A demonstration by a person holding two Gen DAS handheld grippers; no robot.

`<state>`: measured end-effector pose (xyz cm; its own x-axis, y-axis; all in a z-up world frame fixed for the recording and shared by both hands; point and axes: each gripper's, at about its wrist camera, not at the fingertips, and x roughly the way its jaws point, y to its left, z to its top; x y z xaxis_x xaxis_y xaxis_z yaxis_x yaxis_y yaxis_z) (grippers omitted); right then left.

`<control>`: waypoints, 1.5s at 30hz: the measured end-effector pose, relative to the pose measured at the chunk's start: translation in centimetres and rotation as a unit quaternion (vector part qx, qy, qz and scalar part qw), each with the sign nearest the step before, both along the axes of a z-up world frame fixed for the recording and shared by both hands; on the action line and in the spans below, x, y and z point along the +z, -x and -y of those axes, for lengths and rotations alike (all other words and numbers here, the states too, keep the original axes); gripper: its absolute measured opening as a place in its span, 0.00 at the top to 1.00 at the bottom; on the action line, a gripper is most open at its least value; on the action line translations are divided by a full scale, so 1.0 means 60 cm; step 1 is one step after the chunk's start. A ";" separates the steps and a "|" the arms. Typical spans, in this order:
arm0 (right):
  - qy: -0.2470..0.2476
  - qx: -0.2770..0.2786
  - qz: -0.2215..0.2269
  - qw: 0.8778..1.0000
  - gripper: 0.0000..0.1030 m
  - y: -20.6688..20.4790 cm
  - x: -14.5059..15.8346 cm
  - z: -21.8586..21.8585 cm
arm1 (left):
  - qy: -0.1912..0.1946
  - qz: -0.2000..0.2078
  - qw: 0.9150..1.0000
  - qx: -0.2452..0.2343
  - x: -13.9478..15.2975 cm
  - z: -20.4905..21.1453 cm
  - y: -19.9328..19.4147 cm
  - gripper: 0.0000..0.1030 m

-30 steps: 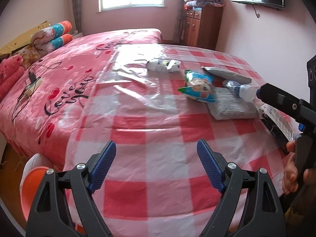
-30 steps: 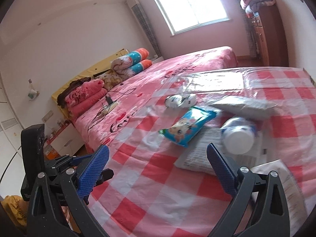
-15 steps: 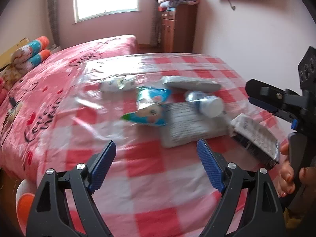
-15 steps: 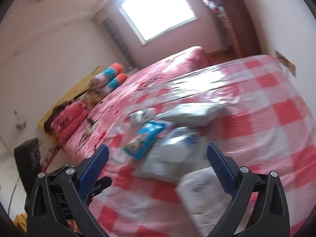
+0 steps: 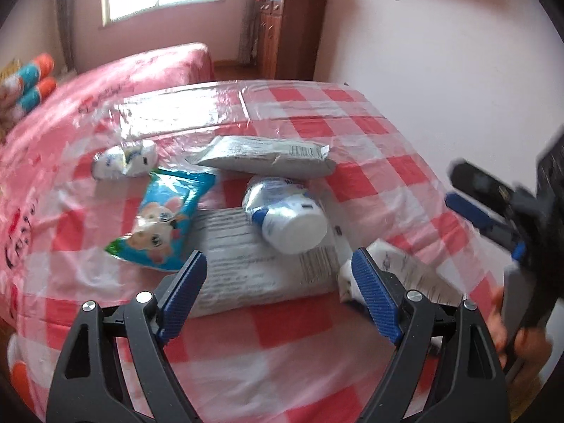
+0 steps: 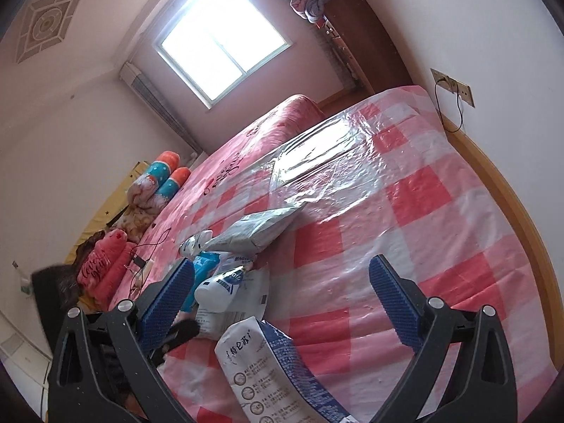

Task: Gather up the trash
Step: 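Grasp the white Magic bottle with the left gripper and lift it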

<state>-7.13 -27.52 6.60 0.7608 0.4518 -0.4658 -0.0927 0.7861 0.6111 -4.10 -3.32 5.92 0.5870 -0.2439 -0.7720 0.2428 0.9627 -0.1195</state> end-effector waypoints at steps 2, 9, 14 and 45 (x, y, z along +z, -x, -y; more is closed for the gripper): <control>0.001 0.001 0.000 1.000 0.05 0.003 0.000 0.003 | 0.020 -0.013 1.000 0.013 -0.002 0.001 -0.020 0.18; 0.010 -0.003 0.001 1.000 0.05 0.002 0.000 0.010 | -0.012 -0.017 1.000 0.023 -0.012 0.031 -0.066 0.18; 0.009 -0.002 -0.002 1.000 0.05 0.003 -0.003 0.015 | -0.034 -0.019 0.999 0.027 -0.021 0.045 -0.086 0.18; 0.066 0.072 -0.020 0.995 0.05 0.000 -0.023 -0.029 | -0.043 0.005 0.998 0.035 -0.028 0.039 -0.080 0.38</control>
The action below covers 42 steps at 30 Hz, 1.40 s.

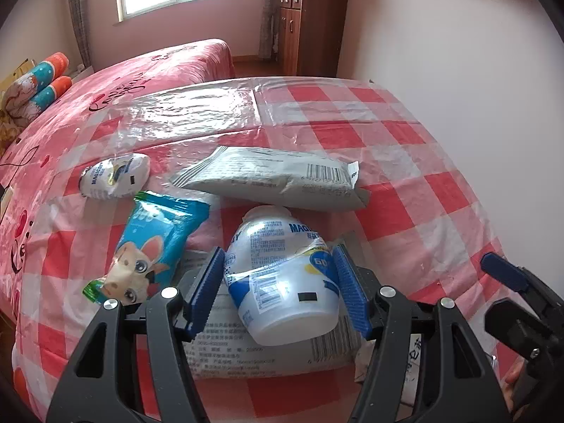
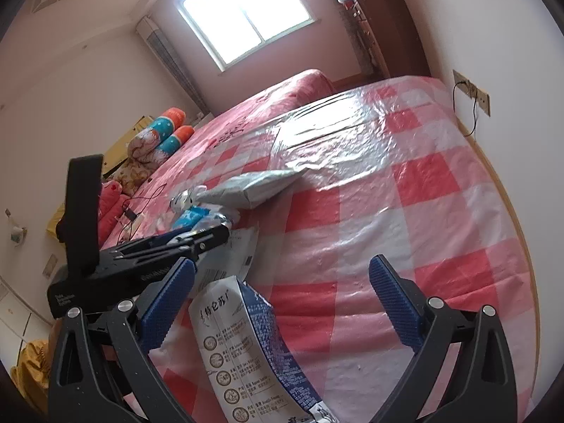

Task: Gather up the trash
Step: 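Grasp the white Magic bottle with the left gripper and lift it, then grasp the blue cartoon snack bag with the right gripper while the left gripper holds the bottle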

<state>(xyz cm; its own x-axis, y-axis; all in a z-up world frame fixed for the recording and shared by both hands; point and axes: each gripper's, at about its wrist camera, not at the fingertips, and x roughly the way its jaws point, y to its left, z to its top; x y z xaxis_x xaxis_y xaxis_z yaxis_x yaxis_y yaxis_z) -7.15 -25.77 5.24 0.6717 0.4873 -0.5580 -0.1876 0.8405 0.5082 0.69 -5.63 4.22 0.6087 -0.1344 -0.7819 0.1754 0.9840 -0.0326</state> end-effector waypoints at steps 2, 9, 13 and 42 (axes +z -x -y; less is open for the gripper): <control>0.001 0.007 -0.002 1.000 0.05 0.000 -0.002 -0.004 | 0.003 0.003 1.000 0.002 0.003 -0.005 0.006 0.38; 0.024 0.035 0.000 0.999 0.05 0.001 -0.004 -0.032 | 0.013 0.013 1.000 0.004 0.017 -0.025 0.034 0.38; 0.035 0.039 -0.001 0.999 0.05 -0.001 -0.007 -0.039 | 0.020 0.014 1.000 0.009 0.021 -0.042 0.048 0.38; 0.063 0.100 -0.003 0.993 0.05 -0.035 0.034 -0.180 | 0.063 0.009 0.997 0.051 -0.002 -0.232 0.133 0.38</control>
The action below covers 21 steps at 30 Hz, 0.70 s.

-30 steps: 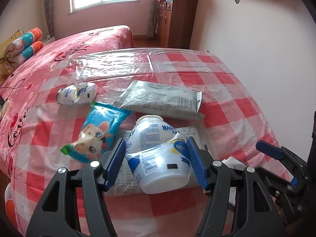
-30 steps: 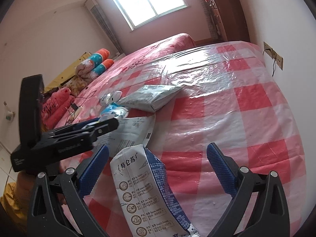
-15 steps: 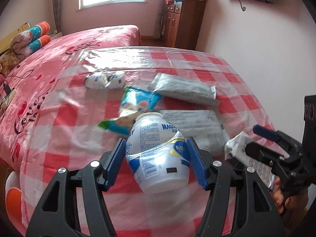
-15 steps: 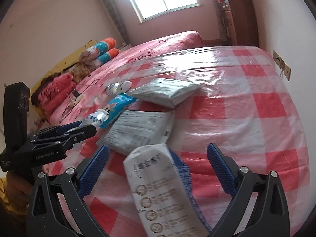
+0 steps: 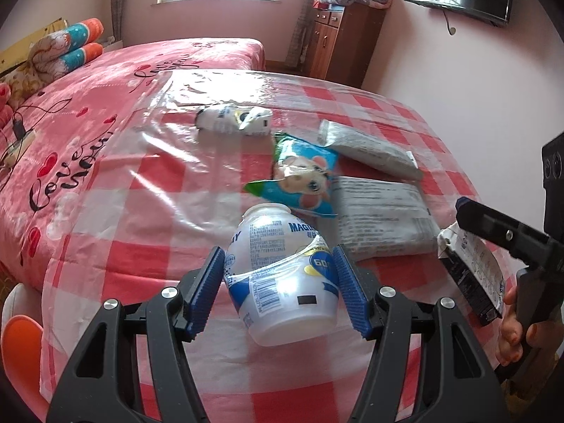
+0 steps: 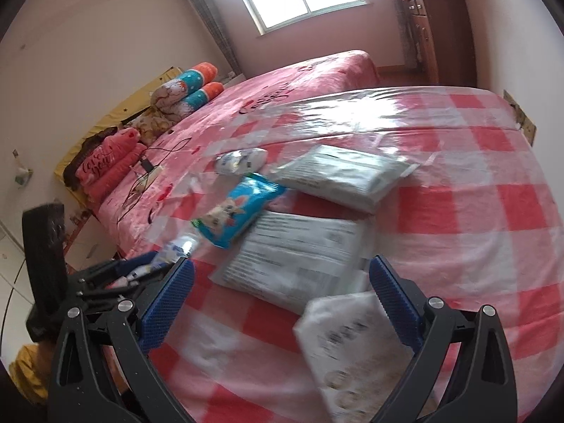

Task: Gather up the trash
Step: 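Grasp the blue cartoon snack bag with the right gripper while the left gripper holds the bottle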

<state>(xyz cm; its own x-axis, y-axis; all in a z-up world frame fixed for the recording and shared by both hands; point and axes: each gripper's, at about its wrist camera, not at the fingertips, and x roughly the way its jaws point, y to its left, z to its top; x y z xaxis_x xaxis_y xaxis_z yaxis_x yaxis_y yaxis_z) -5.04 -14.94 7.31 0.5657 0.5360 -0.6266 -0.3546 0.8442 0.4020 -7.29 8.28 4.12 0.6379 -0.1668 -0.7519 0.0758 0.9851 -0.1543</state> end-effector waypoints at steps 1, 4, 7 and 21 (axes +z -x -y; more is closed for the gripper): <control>0.004 0.003 0.001 1.000 0.05 -0.003 0.004 -0.013 | 0.001 0.000 1.000 0.001 -0.001 -0.005 0.000 0.38; 0.016 0.012 0.004 1.000 0.05 -0.012 0.014 -0.049 | 0.006 0.002 1.000 0.006 -0.004 -0.023 0.002 0.38; 0.023 0.018 -0.002 1.000 0.05 -0.028 0.020 -0.083 | 0.006 0.005 1.000 0.010 -0.006 -0.039 0.005 0.38; 0.051 0.016 -0.020 0.998 0.06 -0.105 -0.014 -0.170 | 0.025 -0.001 1.000 0.011 -0.028 -0.082 0.017 0.38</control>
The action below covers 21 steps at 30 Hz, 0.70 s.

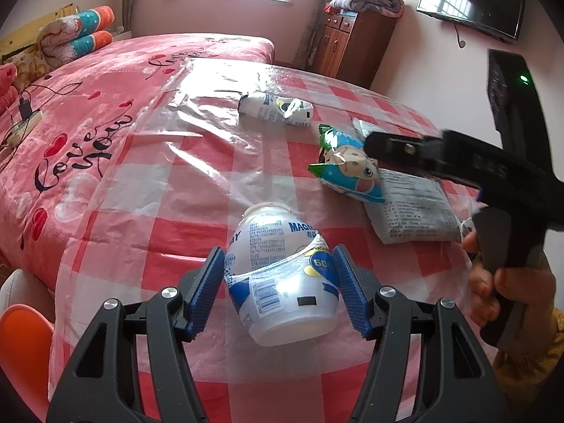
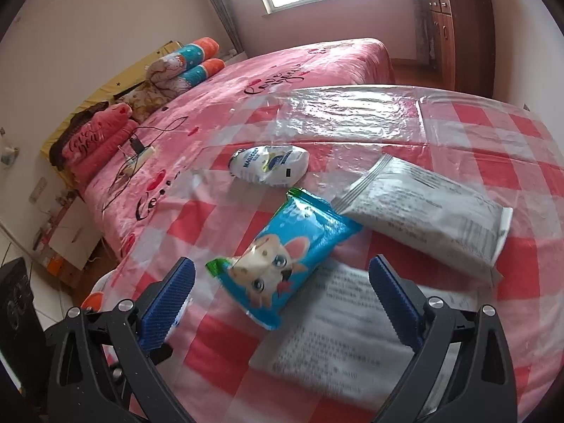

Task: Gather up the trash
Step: 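Grasp the blue cartoon snack bag with the right gripper while the left gripper holds the bottle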

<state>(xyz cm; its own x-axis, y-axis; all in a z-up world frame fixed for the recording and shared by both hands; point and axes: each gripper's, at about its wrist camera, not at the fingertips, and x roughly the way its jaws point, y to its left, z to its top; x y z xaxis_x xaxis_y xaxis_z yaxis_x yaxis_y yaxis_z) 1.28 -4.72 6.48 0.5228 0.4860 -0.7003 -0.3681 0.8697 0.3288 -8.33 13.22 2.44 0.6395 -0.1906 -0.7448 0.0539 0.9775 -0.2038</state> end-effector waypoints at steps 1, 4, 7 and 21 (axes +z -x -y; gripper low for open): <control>0.000 0.000 -0.002 1.000 0.08 -0.006 -0.003 -0.003 | 0.001 0.000 1.000 -0.001 -0.001 -0.001 0.000 0.38; 0.003 0.000 -0.007 1.000 0.16 -0.019 -0.010 -0.010 | 0.002 0.001 1.000 -0.005 -0.002 -0.003 -0.001 0.38; 0.005 0.003 -0.008 1.000 0.17 -0.029 -0.017 -0.020 | 0.002 -0.002 1.000 -0.010 -0.006 -0.005 -0.004 0.38; 0.057 0.000 0.016 0.998 0.39 -0.042 -0.043 -0.050 | -0.002 0.002 1.000 -0.019 -0.020 0.001 -0.008 0.38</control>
